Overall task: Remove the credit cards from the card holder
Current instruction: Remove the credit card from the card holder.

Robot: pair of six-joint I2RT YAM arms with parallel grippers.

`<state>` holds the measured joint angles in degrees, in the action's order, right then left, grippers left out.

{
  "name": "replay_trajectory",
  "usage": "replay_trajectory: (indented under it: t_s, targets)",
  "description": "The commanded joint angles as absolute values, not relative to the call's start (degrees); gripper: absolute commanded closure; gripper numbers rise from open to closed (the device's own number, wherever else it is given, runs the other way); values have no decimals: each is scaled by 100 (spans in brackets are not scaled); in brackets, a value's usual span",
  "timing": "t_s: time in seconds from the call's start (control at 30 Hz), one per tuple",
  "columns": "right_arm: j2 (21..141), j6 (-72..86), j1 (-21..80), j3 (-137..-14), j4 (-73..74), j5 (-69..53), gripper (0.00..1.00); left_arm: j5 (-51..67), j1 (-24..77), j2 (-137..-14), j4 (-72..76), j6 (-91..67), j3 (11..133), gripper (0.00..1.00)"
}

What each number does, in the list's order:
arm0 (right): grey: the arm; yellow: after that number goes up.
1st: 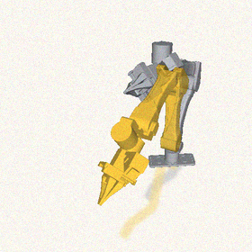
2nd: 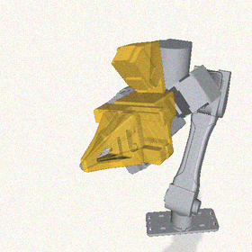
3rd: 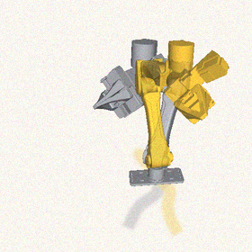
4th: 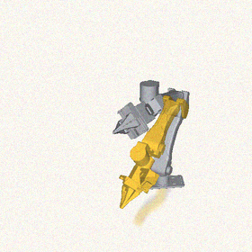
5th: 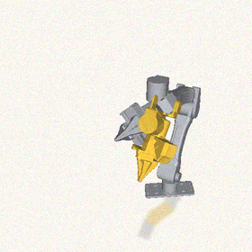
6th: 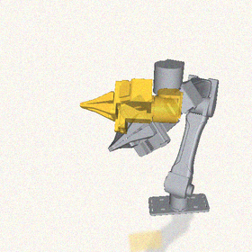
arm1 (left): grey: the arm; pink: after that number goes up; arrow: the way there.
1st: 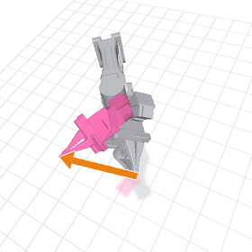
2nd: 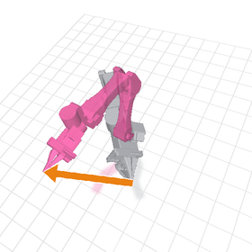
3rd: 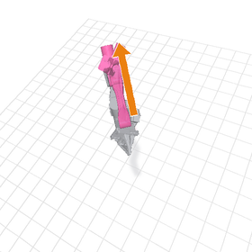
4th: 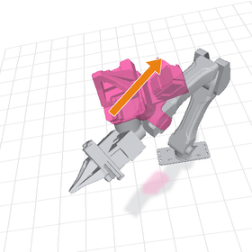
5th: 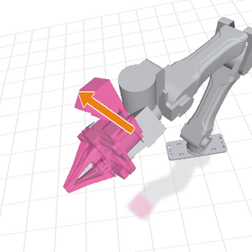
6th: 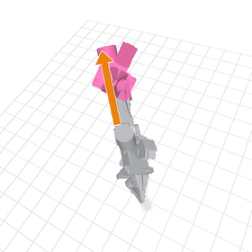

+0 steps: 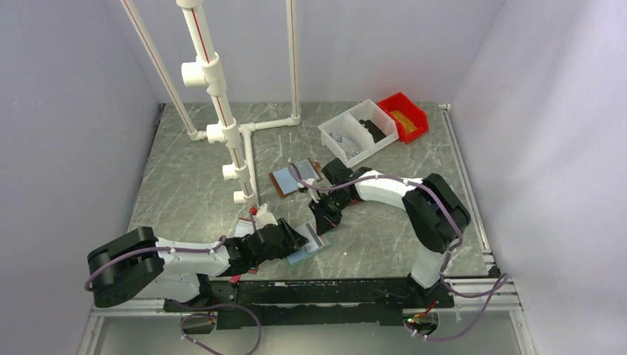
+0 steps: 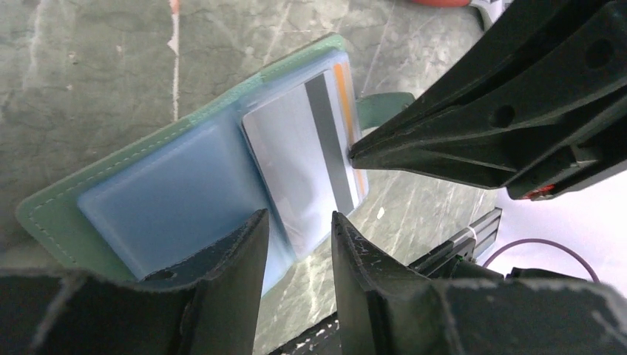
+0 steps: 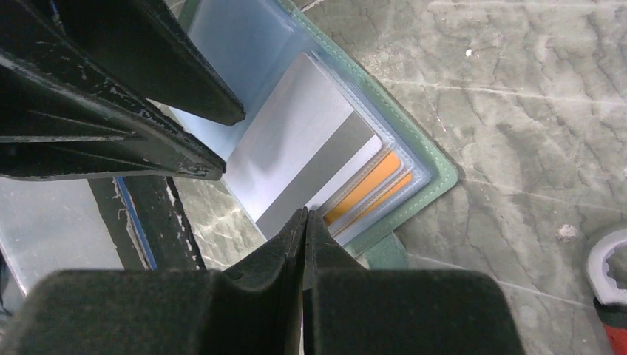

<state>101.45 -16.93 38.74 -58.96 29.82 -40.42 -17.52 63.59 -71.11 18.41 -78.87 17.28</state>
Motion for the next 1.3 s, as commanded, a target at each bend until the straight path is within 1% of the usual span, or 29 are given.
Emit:
replay_trajectory:
  t_s: [0.0,0.2,0.37,0.43,0.63,0.67,0.73,0.77,0.9,1.03,1.27]
  targets:
    - [10301,-1776,3964,-6162,3170,-3849,96,-1956,6364,-7261,2328,-8202,1566,59]
    - [10624,-1783,3990,-6330,3436,-3710,96,-2009,6346,-7412,2267,-8533,1489,58]
    - [10679,-1809,4040,-6363,3496,-3730,97,-1992,6329,-7599,2598,-8568,1419,58]
    - [10708,-1847,4059,-6372,3534,-3771,97,-1979,6312,-7686,2692,-8590,1415,60]
    - [10777,-1948,4093,-6419,3663,-4016,97,-1944,6277,-8018,3089,-8700,1312,73]
    - [10783,-1955,4091,-6422,3685,-4024,97,-1929,6268,-8064,3166,-8682,1302,76]
    - [10785,-1945,4096,-6421,3684,-3983,97,-1887,6236,-8145,3275,-8582,1293,89]
    - [10784,-1936,4089,-6424,3675,-3940,97,-1870,6229,-8173,3315,-8548,1273,100]
    - [10759,-1821,4035,-6400,3595,-3562,94,-1795,6214,-8113,3637,-8261,1083,100]
    - [10829,-1767,3934,-6405,3589,-3301,93,-1718,6214,-7803,3717,-7905,881,100]
    - [10880,-1772,3907,-6425,3638,-3191,90,-1592,6214,-7258,4007,-7360,510,100]
